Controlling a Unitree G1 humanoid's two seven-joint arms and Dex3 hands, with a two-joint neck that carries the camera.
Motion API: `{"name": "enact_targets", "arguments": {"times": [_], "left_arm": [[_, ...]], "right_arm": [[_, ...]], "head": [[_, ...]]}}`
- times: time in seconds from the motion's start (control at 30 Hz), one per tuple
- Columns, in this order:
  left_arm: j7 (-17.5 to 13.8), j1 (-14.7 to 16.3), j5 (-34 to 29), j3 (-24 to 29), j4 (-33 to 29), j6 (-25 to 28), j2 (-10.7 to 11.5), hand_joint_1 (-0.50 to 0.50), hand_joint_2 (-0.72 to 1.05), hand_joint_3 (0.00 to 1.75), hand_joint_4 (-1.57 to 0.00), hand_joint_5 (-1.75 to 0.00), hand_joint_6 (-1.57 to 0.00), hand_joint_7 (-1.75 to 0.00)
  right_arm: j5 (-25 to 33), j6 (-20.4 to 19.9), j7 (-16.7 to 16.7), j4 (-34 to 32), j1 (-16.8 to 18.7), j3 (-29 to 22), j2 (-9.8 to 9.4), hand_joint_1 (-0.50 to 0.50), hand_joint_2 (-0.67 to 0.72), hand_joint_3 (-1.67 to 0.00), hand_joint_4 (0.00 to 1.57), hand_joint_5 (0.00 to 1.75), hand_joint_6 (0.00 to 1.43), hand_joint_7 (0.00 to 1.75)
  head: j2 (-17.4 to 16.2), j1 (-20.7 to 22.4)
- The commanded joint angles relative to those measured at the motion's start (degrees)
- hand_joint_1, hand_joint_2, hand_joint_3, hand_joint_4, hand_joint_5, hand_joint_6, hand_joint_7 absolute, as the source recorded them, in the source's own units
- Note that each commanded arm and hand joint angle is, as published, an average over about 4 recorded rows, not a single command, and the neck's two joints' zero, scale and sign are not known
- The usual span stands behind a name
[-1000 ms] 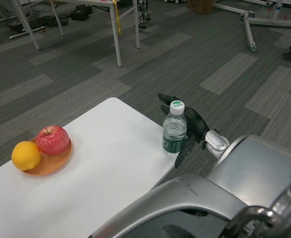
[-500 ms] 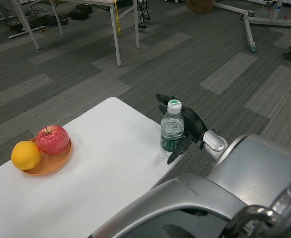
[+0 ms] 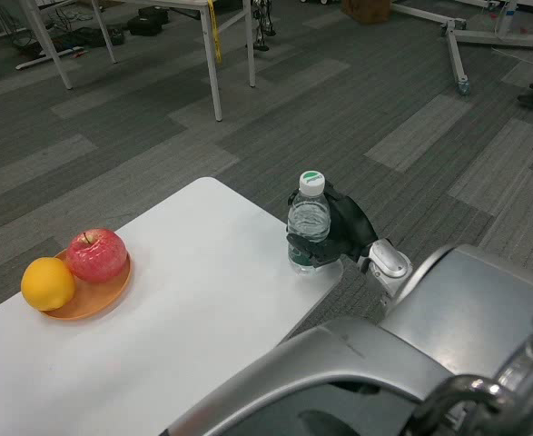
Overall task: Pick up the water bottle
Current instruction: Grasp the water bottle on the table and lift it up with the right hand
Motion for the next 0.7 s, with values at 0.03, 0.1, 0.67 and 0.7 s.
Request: {"name": "enact_targets", "arguments": {"times": [0.03,0.1,0.67,0.7], "left_arm": [[-0.16,-0.08,-0.02,0.35,-0.18,-0.2,0.4,-0.5,-0.19,0.07,0.0,-0.1,0.0,0.0],[-0.16,-0.08,-0.02,0.35,-0.18,-0.2,0.4,-0.5,-0.19,0.04,0.0,-0.1,0.0,0.0],[-0.16,0.0,-0.02,0.35,-0.29,-0.2,0.33,-0.5,-0.19,0.07,0.0,-0.1,0.0,0.0],[-0.16,0.05,-0.02,0.35,-0.34,-0.2,0.31,-0.5,-0.19,0.04,0.0,-0.1,0.0,0.0]], "right_arm": [[0.22,-0.24,-0.17,0.18,-0.53,-0.35,0.48,-0.1,-0.45,-1.43,1.38,1.41,0.84,1.54],[0.2,-0.28,-0.17,0.01,-0.53,-0.04,0.46,-0.08,-0.46,-1.49,1.56,1.26,1.01,1.43],[-0.13,-0.28,-2.52,-11.51,-5.04,4.35,-2.29,-0.01,-0.49,-1.51,1.48,1.07,0.81,1.26],[-0.13,-0.28,-3.56,-11.84,-5.72,5.8,-3.3,0.0,-0.51,-1.53,1.48,1.07,0.8,1.26]], "head": [[0.0,0.0],[0.0,0.0],[1.15,3.75],[1.63,4.81]]}}
